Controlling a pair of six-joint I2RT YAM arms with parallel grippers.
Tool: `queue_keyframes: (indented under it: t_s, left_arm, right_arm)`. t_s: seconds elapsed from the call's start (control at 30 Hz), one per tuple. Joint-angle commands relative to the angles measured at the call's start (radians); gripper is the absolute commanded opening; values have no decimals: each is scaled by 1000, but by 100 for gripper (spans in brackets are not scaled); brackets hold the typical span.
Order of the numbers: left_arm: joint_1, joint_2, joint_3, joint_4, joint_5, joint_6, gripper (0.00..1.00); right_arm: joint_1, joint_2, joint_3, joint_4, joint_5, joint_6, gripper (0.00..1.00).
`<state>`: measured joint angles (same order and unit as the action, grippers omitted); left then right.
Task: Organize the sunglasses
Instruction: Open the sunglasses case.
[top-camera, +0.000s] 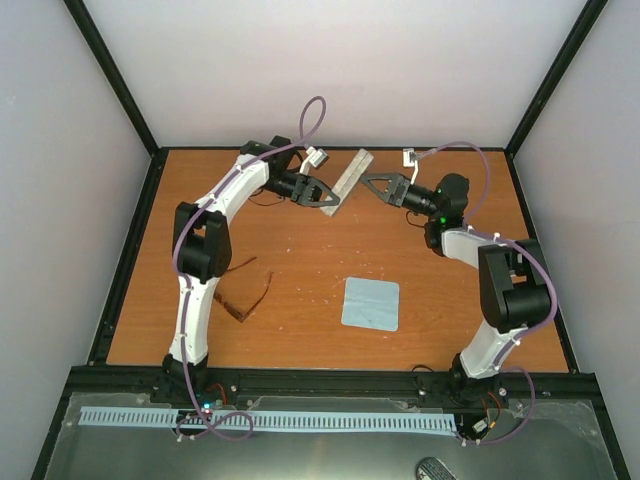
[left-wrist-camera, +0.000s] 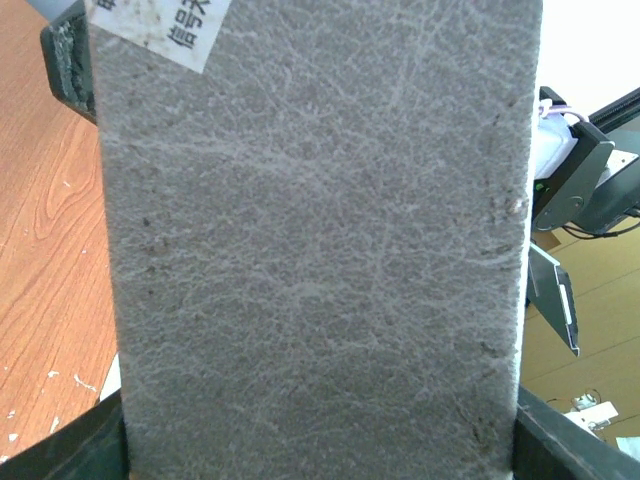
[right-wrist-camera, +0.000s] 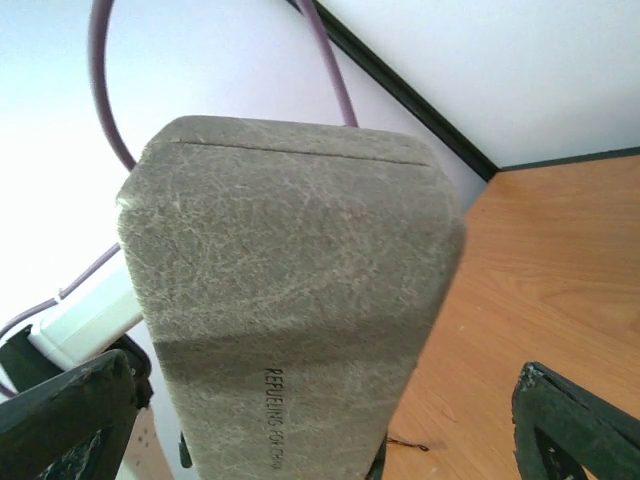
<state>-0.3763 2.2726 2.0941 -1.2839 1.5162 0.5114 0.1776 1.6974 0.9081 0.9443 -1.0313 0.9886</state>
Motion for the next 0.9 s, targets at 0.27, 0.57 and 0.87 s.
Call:
queue_keyframes:
  t_s: [0.27,0.57,0.87]
  left_arm:
    - [-13,-21,23,53,260,-39,28]
    - [-22,-20,27,75,238,-61,29]
    - [-9,-13,77,98,20,-94,100]
  right_arm:
    - [49,102,70,315,-41,209,99]
    - [48,120,92,314,-60,218,45]
    - [47,79,83,218,-71,155,20]
